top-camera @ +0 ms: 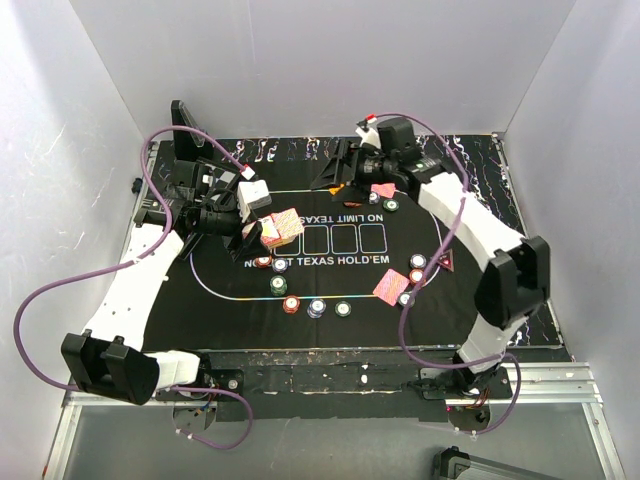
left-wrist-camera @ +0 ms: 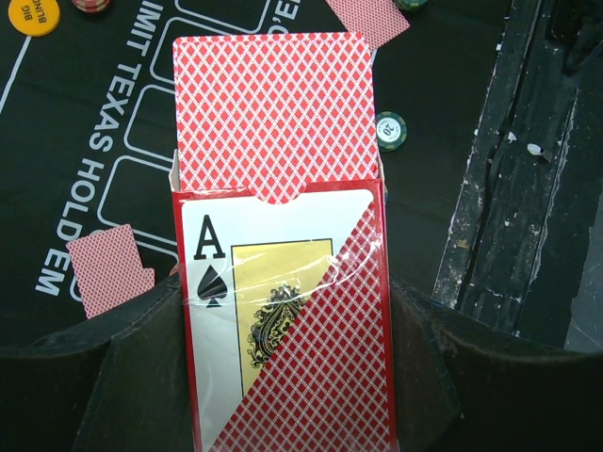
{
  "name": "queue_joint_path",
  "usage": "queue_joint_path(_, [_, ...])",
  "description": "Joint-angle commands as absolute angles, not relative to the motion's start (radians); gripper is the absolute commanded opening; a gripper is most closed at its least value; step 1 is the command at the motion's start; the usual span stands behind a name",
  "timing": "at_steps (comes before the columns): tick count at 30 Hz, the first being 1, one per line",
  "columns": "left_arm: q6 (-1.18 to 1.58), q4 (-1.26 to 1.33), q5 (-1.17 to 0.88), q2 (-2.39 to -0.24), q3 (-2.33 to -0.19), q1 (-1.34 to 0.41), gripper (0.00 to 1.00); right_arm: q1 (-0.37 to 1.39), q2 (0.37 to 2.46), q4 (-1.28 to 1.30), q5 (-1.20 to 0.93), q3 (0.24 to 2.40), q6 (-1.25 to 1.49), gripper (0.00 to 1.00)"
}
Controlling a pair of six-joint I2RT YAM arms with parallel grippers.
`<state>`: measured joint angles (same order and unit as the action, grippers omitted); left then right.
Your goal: Distribute texas hold em gaming equipment
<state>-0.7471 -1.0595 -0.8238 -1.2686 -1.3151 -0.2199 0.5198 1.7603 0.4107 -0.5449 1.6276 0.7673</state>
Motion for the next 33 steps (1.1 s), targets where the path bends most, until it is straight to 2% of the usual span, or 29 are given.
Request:
queue_joint_path(1, [-0.752,-1.015,-0.859,-1.259,-1.315,-0.224,0.00,0.512,1.646,0.293,-0.624,1.505,0.807,0.91])
queue_joint_path(6, [-0.756,-1.006,-0.854,-1.275,-1.319,-0.224,0.00,0.535,1.589,0.147,-0.698,1.417,0.877,0.91])
queue_joint_path(20, [-0.746,-1.000,-0.856,-1.295,-1.353,-0.224,0.00,0.660,1.721,0.081,-0.759,1.471,0.907,0.92])
queue_joint_path(29, [-0.742,-1.000,-0.859,-1.292,-1.365,-0.224,0.00,0.660,1.746,0.064,-0.779,1.462,0.923,0.65])
queue_joint_path(33, [-0.742,-0.997,-0.861,-1.293,-1.364,-0.224,0.00,0.655,1.733,0.069,-0.773,1.460,0.923,0.57])
